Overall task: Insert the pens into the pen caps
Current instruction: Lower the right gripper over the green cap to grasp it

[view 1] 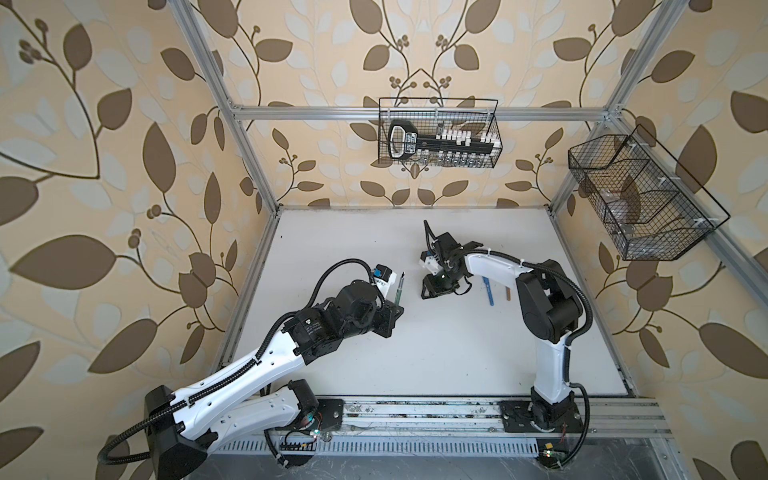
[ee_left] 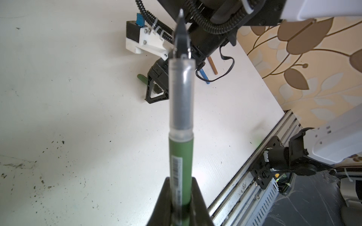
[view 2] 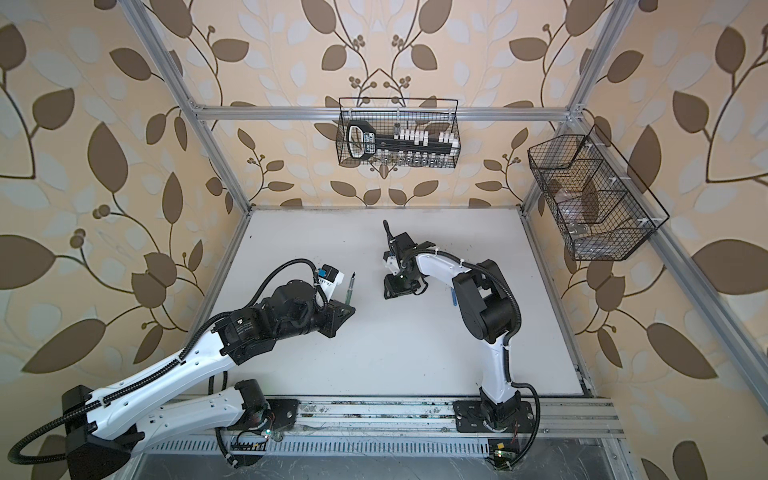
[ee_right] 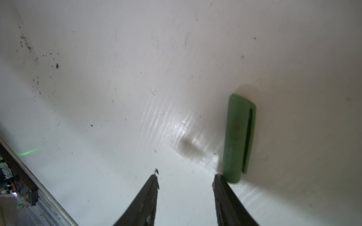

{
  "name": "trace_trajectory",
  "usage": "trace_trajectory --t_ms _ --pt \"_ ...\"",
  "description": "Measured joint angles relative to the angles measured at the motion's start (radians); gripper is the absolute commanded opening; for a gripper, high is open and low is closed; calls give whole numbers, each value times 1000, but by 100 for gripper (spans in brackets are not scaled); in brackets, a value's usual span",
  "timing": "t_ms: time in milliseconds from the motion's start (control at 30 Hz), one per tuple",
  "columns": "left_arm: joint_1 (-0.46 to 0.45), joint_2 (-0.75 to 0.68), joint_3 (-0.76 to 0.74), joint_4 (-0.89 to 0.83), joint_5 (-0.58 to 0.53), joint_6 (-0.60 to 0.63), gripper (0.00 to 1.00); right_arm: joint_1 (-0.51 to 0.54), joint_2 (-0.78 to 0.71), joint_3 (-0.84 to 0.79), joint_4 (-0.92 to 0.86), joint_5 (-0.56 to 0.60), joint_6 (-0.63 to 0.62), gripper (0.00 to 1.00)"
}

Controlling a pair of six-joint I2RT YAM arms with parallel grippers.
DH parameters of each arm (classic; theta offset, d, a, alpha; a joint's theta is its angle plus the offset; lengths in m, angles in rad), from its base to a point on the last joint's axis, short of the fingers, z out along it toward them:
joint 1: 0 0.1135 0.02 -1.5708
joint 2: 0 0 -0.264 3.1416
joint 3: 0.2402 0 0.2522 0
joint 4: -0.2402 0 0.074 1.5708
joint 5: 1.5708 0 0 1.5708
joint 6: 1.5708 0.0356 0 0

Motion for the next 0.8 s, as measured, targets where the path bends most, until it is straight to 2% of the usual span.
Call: trace_trajectory --t_ms 100,267,600,800 --pt "0 0 0 0 0 0 13 20 -49 8 -4 35 25 43" --pt "0 -2 0 0 -2 0 13 54 -47 78 -21 159 67 41" --pt "0 -14 0 -1 -14 0 13 101 147 236 -81 353 96 35" --pt "0 -24 0 -6 -22 0 13 118 175 258 -116 426 95 31"
